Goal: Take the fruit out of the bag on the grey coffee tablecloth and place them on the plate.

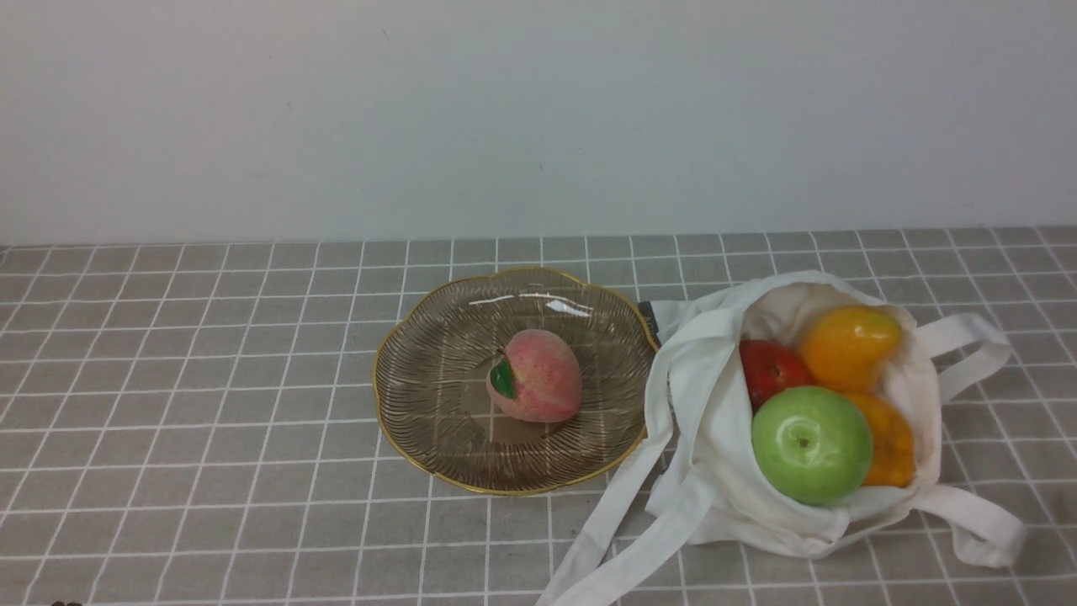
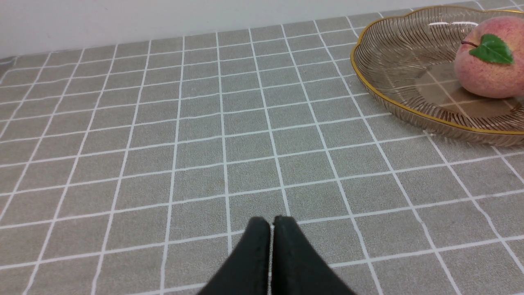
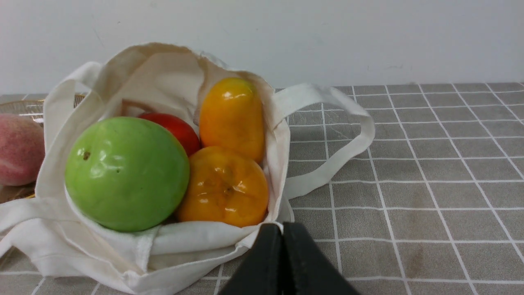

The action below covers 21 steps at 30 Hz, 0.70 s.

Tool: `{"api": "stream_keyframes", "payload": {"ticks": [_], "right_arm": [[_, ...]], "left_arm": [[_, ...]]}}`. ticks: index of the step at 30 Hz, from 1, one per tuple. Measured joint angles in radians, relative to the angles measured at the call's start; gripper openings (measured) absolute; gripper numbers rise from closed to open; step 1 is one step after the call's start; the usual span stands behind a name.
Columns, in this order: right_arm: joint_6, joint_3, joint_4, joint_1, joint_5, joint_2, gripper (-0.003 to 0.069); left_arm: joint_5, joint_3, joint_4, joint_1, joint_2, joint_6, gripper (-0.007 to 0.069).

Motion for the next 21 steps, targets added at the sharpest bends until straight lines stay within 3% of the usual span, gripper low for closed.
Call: {"api": "stream_keyframes", "payload": {"ticks": [21], "right_arm": [[-0.008,-0.001,0.001,0.000,0.003,0.000,-0.0015]], "left_arm": [[0.000,0.000,0.000,0.000,0.000,0.000,-0.0008]]}}
